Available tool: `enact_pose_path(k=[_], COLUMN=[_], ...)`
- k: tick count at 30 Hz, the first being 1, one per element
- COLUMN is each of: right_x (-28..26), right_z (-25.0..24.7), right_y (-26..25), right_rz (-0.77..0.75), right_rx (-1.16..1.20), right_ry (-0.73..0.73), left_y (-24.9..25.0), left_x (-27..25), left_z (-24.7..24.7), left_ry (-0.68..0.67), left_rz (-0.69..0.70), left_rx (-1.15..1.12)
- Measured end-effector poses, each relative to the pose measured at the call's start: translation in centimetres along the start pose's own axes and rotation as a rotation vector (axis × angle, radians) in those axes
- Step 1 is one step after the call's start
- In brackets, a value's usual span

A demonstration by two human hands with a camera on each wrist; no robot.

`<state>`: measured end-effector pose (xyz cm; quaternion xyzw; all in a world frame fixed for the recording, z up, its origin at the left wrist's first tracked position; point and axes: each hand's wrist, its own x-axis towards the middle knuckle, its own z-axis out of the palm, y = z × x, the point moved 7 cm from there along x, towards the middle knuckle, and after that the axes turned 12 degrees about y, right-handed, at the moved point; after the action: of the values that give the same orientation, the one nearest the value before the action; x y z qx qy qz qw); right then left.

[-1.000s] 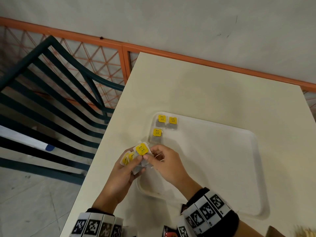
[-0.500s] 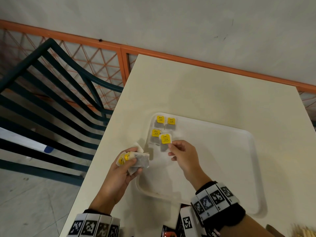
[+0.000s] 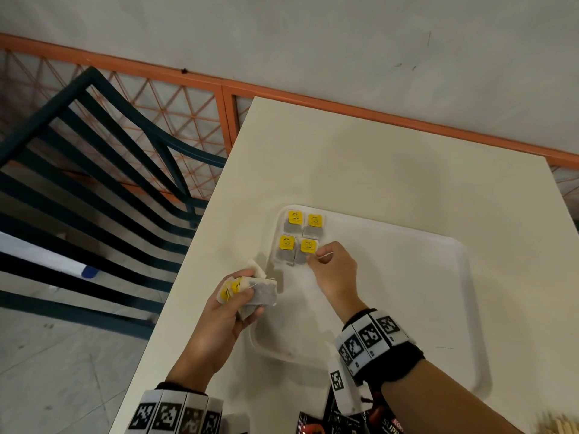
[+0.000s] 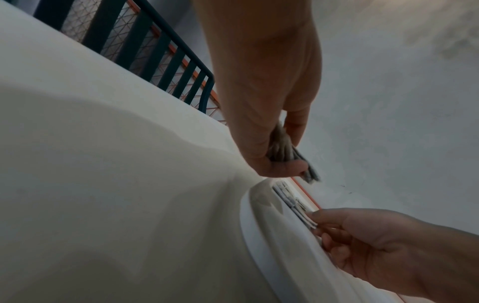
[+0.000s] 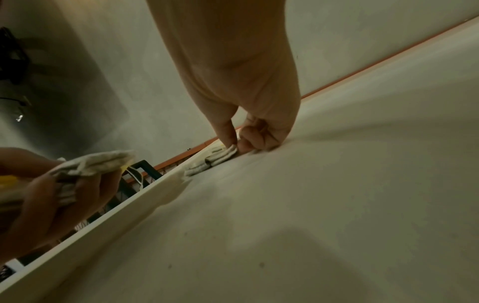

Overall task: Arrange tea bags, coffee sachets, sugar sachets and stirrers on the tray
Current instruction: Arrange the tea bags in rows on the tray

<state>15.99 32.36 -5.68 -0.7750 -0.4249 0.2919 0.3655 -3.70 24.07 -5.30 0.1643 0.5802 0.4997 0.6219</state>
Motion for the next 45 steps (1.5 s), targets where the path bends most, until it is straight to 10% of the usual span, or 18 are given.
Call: enact_pose_path(k=[9, 17, 25, 31, 45], right_x=[-0.9, -6.5, -7.0, -9.6, -10.5], right_z=[-0.2, 2.1, -0.3, 0.4, 1.7], right_y=[-1.7, -2.7, -3.6, -3.9, -1.4], right_rz=[-0.158, -0.072, -0.366, -0.569, 0.132], right_rx=[-0.009, 0.088, 0.154, 0.129, 0.209], right_ry=[-0.053, -0.568, -0.225, -0.441, -0.809], left_y=[0.2, 0.7, -0.2, 0.4, 1.1], left_x=[-0.1, -0.3, -0.2, -0.7, -1.5], left_z=[0.7, 0.6, -1.1, -0.1, -0.6], left_ry=[-0.021, 0.020, 0.219, 0.150, 0.014], left_rz=[-0.009, 0.036, -0.050, -0.010, 0.087], left_rx=[-0.069, -0.029, -0.137, -0.125, 0.005])
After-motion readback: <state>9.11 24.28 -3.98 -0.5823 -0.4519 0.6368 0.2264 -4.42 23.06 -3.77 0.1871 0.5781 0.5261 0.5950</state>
